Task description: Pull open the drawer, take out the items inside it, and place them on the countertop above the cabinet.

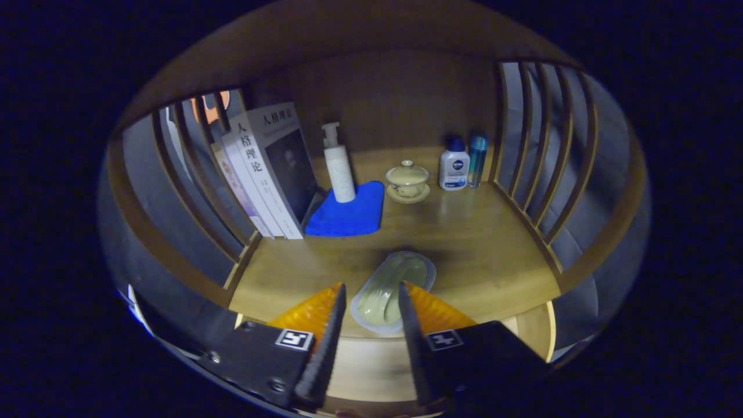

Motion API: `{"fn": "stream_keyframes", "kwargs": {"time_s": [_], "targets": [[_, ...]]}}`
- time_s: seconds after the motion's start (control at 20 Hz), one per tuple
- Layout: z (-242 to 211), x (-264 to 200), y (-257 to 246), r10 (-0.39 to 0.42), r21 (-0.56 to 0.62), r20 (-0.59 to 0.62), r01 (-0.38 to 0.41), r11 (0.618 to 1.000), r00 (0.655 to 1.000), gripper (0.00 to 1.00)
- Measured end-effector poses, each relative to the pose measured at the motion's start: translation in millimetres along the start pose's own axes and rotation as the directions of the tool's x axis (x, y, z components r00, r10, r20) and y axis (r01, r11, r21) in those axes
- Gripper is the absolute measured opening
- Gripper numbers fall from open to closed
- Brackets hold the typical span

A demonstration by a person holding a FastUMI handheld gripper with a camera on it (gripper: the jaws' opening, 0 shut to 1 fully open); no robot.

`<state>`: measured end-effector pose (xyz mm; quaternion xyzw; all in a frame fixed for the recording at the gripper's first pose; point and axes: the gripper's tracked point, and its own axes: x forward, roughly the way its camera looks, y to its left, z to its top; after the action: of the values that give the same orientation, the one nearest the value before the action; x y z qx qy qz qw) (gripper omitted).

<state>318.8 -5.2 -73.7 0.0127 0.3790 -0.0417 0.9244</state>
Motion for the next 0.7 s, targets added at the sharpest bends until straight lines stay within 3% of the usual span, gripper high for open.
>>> {"fn": "stream_keyframes", "kwargs": {"time_s": [0.05, 0.45, 0.7], "targets": [[-2, -11, 1, 0.007, -0.007, 0.012, -0.007, 1.0, 1.0, 0.71], [-27, -98, 6, 0.057, -0.008, 0.205, -0.057, 0.998, 0.977, 0.77], [-53, -152, 10, 0.089, -0.054, 0.355, -0.075, 0.996, 0.931, 0.78]]}}
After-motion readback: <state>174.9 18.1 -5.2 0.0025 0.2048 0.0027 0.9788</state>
